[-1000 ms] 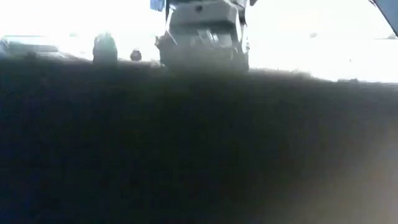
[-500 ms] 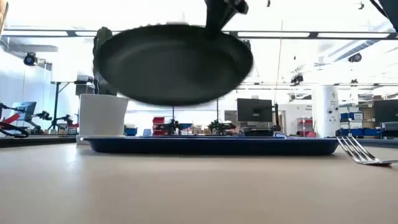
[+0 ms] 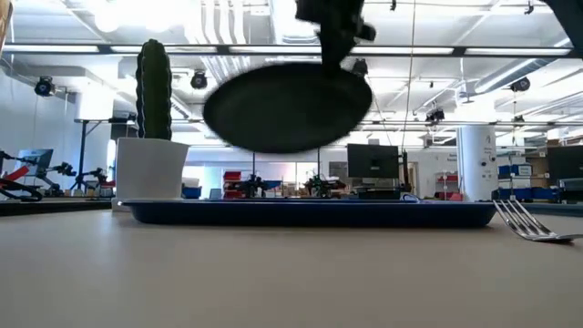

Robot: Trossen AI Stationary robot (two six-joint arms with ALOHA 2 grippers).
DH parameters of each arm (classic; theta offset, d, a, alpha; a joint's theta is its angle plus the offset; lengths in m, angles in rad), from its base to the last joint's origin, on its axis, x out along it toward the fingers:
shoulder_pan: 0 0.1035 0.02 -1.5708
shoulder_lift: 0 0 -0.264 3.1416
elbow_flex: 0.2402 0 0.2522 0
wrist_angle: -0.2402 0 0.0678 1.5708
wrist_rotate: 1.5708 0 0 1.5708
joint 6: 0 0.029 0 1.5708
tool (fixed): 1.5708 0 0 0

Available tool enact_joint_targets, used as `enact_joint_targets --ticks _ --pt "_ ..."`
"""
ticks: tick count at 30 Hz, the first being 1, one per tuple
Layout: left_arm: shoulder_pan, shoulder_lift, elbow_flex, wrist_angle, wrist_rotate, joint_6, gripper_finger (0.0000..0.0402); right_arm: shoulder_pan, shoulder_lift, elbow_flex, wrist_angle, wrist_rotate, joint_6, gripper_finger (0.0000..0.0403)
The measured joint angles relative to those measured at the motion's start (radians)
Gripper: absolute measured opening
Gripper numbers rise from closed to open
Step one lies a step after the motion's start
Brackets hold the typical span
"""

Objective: Pick and place plate/cup/fork/spoon on tray
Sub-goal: Put the black plate on the left of the blue tray

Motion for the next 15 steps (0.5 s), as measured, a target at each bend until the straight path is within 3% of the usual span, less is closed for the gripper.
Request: enact_joint_targets --ticks 8,15 --pt "0.000 0.000 0.000 0.000 0.000 0.000 0.0006 -0.099 -0.007 -0.253 0.011 -0.124 -0.013 0.0008" --pt "0.000 -0.001 0.000 -0.001 0.000 0.000 0.0006 -0.148 -0.071 -0.480 0.174 -0.193 -0.021 0.0008"
